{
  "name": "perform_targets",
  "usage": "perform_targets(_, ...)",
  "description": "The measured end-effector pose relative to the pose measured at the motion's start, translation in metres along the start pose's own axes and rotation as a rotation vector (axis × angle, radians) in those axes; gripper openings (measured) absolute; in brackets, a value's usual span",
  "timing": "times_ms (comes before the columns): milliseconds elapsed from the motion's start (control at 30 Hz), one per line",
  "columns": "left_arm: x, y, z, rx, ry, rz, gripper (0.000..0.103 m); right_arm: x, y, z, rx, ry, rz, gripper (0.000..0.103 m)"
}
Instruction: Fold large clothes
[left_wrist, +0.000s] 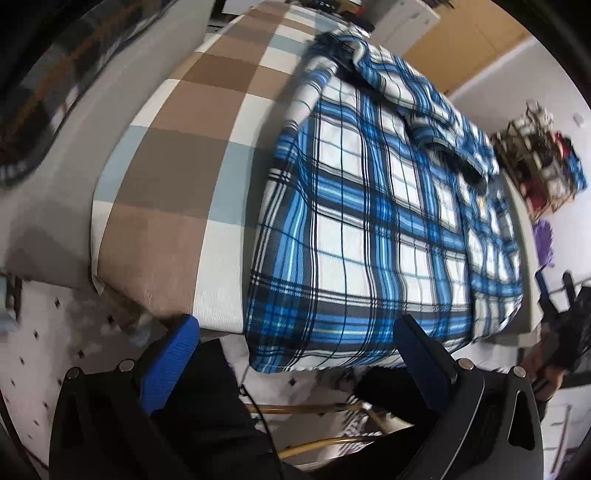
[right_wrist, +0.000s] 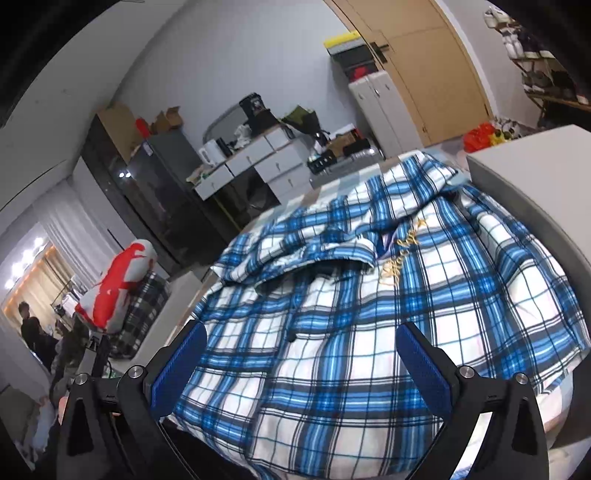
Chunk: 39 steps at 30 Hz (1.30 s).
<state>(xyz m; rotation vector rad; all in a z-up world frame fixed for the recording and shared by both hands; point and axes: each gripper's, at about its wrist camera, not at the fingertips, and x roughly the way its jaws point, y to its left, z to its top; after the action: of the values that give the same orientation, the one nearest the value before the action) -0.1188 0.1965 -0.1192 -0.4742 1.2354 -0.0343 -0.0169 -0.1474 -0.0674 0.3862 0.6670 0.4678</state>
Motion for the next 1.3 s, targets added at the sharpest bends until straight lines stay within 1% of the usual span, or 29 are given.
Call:
perform_targets(133, 0.005, -0.014, -0.006, 0.069, 0.009, 0.077, 0.102, 0.002, 0.005, -0.002, -0.026, 0.005, 0.001, 0.103)
perform_targets(200, 0.007, -0.013, -0.01, 0.069, 0.01, 0.096, 0.102, 0.002, 0.009, -0.003, -0.046, 0.011, 0.002, 0.103)
perform_targets(233, 0.01, -0.012, -0.012, 0.047, 0.016, 0.084, 0.102, 0.003, 0.011, -0.004, -0.055, 0.016, 0.0, 0.103)
perform_targets(300, 0.022, -0.007, -0.017, -0.004, 0.089, 0.023, 0.102, 0.005, 0.013, -0.006, -0.069, 0.027, -0.003, 0.103)
perform_targets(333, 0.026, -0.007, -0.019, -0.018, 0.107, 0.006, 0.102, 0.007, 0.014, -0.006, -0.075, 0.034, -0.005, 0.103)
perform_targets(367, 0.027, -0.009, -0.021, -0.016, 0.101, 0.003, 0.102, 0.008, 0.014, -0.007, -0.078, 0.04, -0.007, 0.103)
perform_targets(433, 0.027, -0.014, -0.02, 0.0, 0.063, 0.036, 0.102, 0.011, 0.015, -0.008, -0.084, 0.05, -0.01, 0.103)
perform_targets(500, 0.03, -0.014, -0.018, -0.024, 0.041, 0.048, 0.102, 0.012, 0.017, -0.009, -0.092, 0.055, -0.012, 0.103)
perform_targets(533, 0.034, -0.012, -0.016, -0.047, 0.054, 0.035, 0.102, 0.012, 0.018, -0.009, -0.099, 0.057, -0.013, 0.103)
perform_targets(600, 0.047, -0.002, -0.015, -0.113, 0.144, -0.074, 0.102, 0.012, 0.02, -0.01, -0.108, 0.057, -0.013, 0.103)
perform_targets(633, 0.052, 0.003, -0.016, -0.154, 0.181, -0.152, 0.102, 0.011, 0.02, -0.011, -0.11, 0.056, -0.012, 0.103)
perform_targets(667, 0.052, 0.005, -0.016, -0.177, 0.183, -0.195, 0.102, 0.011, 0.02, -0.01, -0.11, 0.057, -0.011, 0.103)
perform_targets(733, 0.047, 0.006, -0.015, -0.185, 0.148, -0.206, 0.102, 0.012, 0.019, -0.01, -0.104, 0.061, -0.012, 0.103)
perform_targets(800, 0.036, 0.009, -0.016, -0.187, 0.108, -0.259, 0.102, 0.012, 0.019, -0.01, -0.102, 0.062, -0.011, 0.103)
perform_targets(867, 0.028, 0.009, -0.019, -0.18, 0.102, -0.349, 0.102, 0.011, 0.019, -0.01, -0.1, 0.058, -0.006, 0.103)
perform_targets(900, 0.028, 0.01, -0.019, -0.18, 0.114, -0.392, 0.102, 0.01, 0.02, -0.01, -0.099, 0.055, -0.004, 0.103)
perform_targets(933, 0.029, 0.01, -0.02, -0.181, 0.146, -0.473, 0.102, 0.009, 0.02, -0.01, -0.1, 0.053, -0.001, 0.103)
perform_targets(967, 0.028, 0.01, -0.021, -0.176, 0.167, -0.538, 0.102, 0.009, 0.02, -0.01, -0.1, 0.051, 0.0, 0.103)
perform_targets(1000, 0.025, 0.01, -0.02, -0.175, 0.16, -0.562, 0.102, 0.009, 0.02, -0.009, -0.1, 0.05, 0.002, 0.103)
perform_targets(1067, 0.013, 0.006, -0.02, -0.15, 0.102, -0.586, 0.102, 0.009, 0.02, -0.009, -0.098, 0.049, 0.005, 0.103)
perform_targets(1100, 0.008, 0.004, -0.019, -0.138, 0.085, -0.605, 0.102, 0.009, 0.021, -0.009, -0.097, 0.049, 0.006, 0.103)
perform_targets(1133, 0.004, 0.002, -0.019, -0.117, 0.066, -0.639, 0.102, 0.008, 0.021, -0.009, -0.097, 0.048, 0.008, 0.103)
perform_targets(1233, -0.005, -0.004, -0.016, -0.072, 0.011, -0.662, 0.102, 0.008, 0.022, -0.009, -0.101, 0.047, 0.008, 0.103)
perform_targets(1300, -0.006, -0.004, -0.017, -0.065, -0.003, -0.68, 0.102, 0.009, 0.022, -0.009, -0.101, 0.049, 0.005, 0.103)
